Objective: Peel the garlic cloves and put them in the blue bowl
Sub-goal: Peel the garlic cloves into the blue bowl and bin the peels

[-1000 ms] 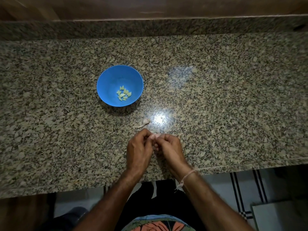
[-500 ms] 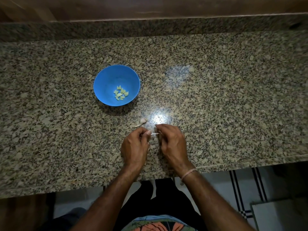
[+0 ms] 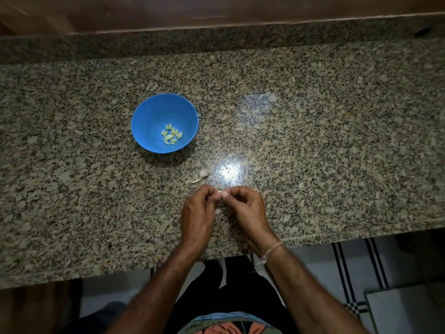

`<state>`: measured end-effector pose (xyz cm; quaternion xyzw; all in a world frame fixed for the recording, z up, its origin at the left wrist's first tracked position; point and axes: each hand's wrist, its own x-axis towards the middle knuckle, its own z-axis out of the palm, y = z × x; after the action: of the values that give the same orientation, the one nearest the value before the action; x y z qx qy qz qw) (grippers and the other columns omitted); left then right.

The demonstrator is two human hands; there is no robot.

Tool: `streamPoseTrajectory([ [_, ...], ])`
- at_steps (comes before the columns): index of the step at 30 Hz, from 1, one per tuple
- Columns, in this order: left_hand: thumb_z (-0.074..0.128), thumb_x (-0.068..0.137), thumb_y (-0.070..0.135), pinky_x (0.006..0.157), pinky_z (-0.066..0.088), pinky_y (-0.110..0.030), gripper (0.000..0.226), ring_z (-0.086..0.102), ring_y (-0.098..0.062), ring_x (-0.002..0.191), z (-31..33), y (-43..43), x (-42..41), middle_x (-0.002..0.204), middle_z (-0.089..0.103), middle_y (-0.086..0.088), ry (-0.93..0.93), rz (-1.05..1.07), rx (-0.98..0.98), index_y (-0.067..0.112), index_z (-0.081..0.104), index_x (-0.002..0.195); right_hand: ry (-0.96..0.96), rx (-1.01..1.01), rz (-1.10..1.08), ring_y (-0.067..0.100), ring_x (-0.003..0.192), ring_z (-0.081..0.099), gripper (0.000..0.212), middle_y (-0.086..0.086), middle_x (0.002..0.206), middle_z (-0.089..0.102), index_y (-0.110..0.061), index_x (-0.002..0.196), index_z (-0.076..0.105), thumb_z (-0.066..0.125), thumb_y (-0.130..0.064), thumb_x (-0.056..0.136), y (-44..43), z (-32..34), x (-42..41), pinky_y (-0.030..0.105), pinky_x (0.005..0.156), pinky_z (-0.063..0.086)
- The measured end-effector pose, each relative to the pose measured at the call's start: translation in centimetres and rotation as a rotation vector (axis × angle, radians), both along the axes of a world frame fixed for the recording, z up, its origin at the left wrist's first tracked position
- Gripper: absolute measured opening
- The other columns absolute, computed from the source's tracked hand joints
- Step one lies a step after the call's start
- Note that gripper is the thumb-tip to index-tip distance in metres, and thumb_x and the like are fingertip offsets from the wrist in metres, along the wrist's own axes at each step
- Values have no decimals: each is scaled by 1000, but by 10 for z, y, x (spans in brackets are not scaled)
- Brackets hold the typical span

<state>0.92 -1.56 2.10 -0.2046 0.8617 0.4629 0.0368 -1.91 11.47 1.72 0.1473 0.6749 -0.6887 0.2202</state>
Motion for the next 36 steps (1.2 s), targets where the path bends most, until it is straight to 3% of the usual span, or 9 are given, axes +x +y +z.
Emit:
streamPoseTrajectory([
  [3, 63, 102, 26, 58, 37, -28, 16, 59, -13, 76, -3, 0, 1, 82, 62, 12, -1, -49, -94, 26, 58, 88, 83, 166, 11, 15, 93, 74, 6, 2, 95, 78, -11, 94, 76, 74, -17, 96, 0, -3, -1, 35, 89, 63],
  [5, 66, 101, 24, 62, 46, -30, 10, 63, -10, 81, -3, -1, 2, 89, 66, 13, 25, -28, -67, 29, 62, 92, 166, 285, 56, 8, 88, 73, 4, -3, 90, 76, -15, 92, 75, 75, -17, 95, 2, -6, -3, 30, 86, 62],
  [8, 67, 100, 31, 70, 58, -38, 2, 68, -7, 86, -2, 0, 4, 93, 70, 14, 83, -13, 36, 31, 66, 98, 259, 331, 144, 3, 82, 72, 6, -7, 85, 75, -17, 90, 76, 78, -21, 94, 4, -5, -4, 21, 77, 60],
  [13, 68, 100, 31, 63, 53, -35, 14, 64, -7, 77, 0, -3, 5, 80, 67, 13, 69, -26, 12, 30, 63, 87, 362, 390, 207, 5, 76, 70, 14, -7, 80, 72, -15, 87, 72, 78, -24, 95, 6, -8, -4, 20, 68, 58],
  [19, 61, 103, 28, 65, 46, -30, 17, 60, -8, 75, 9, -1, -1, 81, 66, 10, -121, 20, 115, 25, 66, 87, 749, 825, 341, 4, 71, 45, 13, -14, 80, 51, -18, 85, 64, 71, -17, 96, 1, -11, -4, 6, 60, 26],
  [26, 61, 104, 20, 57, 42, -21, 17, 58, -10, 66, 10, -6, -9, 81, 70, 0, -321, 249, 524, 10, 72, 96, 791, 747, 374, 12, 74, 49, 14, -10, 79, 56, -18, 82, 62, 65, -14, 96, -3, -11, -13, 24, 62, 37],
  [30, 68, 100, 24, 58, 42, -13, 11, 62, -5, 74, 17, -12, -10, 81, 68, 6, -37, 89, 72, 17, 66, 91, 395, 352, 372, 10, 73, 61, 17, -3, 80, 66, -13, 86, 66, 68, -21, 101, -1, 5, -21, 21, 64, 52],
  [33, 70, 98, 31, 67, 52, -31, 14, 67, -11, 80, 12, -16, -12, 82, 70, 9, -5, 85, 54, 26, 65, 85, 274, 224, 434, 4, 73, 54, 25, -3, 83, 61, -9, 93, 63, 58, -30, 107, -2, 12, -19, 14, 66, 47],
  [36, 67, 99, 34, 70, 53, -34, 18, 66, -15, 79, 10, -22, -15, 81, 70, 7, -62, 46, 76, 27, 67, 83, 217, 139, 408, 7, 77, 53, 25, 2, 86, 58, -6, 95, 60, 56, -27, 108, -2, 12, -17, 14, 66, 48],
])
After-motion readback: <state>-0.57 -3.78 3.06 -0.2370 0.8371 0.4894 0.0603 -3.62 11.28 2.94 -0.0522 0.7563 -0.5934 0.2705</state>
